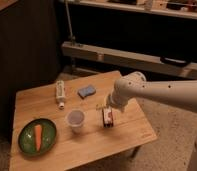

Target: Push the ceramic bowl across the table

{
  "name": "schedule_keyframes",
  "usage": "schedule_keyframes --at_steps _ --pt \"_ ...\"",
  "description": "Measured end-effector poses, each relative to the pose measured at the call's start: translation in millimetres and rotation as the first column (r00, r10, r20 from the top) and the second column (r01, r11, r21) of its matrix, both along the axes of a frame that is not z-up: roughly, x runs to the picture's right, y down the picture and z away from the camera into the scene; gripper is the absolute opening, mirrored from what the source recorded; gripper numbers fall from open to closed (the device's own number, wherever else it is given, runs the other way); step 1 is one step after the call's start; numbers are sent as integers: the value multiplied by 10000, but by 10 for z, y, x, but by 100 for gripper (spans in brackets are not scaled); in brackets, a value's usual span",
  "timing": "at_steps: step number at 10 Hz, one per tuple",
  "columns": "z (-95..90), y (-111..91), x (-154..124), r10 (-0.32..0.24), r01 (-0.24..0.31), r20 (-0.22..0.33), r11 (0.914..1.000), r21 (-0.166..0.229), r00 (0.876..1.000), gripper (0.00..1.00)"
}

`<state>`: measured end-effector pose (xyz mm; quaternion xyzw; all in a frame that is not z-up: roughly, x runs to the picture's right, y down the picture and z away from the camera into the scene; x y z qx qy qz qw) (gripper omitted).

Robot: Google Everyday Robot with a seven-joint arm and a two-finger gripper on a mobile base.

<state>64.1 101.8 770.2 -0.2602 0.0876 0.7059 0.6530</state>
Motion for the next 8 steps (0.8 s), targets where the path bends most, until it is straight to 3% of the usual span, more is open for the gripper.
schedule_keyframes --at_steps 2,5,8 --pt "-9 -13 -10 -41 41 5 10000 25 10000 80" --pt "-127 -251 -81 -249 250 -30 9978 613 9997 80" --pt "-581 -732 -417 -1096 1089 -16 9860 1262 9940 80"
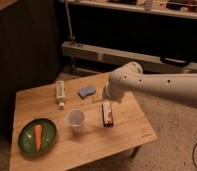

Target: Push the ceramic bowl across the table

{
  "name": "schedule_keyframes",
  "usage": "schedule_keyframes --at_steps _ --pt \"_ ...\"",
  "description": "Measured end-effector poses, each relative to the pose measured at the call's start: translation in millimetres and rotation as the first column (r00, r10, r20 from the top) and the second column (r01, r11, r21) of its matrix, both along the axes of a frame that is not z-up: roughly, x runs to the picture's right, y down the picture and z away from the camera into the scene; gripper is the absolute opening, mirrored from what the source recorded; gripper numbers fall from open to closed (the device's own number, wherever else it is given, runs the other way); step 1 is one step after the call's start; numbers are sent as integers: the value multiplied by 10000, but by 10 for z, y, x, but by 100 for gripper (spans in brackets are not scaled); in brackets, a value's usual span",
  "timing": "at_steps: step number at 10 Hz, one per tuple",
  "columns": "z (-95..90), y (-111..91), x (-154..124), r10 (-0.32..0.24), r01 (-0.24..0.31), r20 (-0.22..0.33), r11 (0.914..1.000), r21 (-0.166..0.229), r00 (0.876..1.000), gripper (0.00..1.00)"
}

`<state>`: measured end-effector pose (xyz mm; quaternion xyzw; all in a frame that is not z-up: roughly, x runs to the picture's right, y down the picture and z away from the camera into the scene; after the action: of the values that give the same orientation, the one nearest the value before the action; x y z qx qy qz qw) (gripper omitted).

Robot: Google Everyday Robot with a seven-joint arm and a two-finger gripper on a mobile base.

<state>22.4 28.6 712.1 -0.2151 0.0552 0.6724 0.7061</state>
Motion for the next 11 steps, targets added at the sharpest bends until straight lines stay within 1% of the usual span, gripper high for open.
schedule_keyframes --at_steps 1,2,3,4,5,6,7,8,9,10,11 --pt "-192 -157 -238 -567 565 86 9982 180 9984 80" --pt "-378 -283 -566 -1238 1229 256 9918 338 9920 80" --pt "-527 -336 -904 -2006 1982 578 9792 444 9780 77" --pt "-621 -338 -1164 -2589 2552 881 9655 511 9619 71" --pt "-734 -283 -1510 -3394 3341 1448 9406 606 9294 59" --pt "-812 -193 -1719 -3846 3803 1925 9229 607 9028 51" --pt "-891 -95 -1906 -4237 4222 2464 9044 615 8717 43" --pt "-976 28 -2097 -4645 4694 3124 8807 642 8287 38" --pt "-1020 81 -2179 -4792 4876 3410 8705 668 8088 38" --pt "-1040 109 -2219 -4868 4972 3555 8649 684 7979 38" --pt "-1044 114 -2226 -4878 4987 3583 8641 683 7960 38"
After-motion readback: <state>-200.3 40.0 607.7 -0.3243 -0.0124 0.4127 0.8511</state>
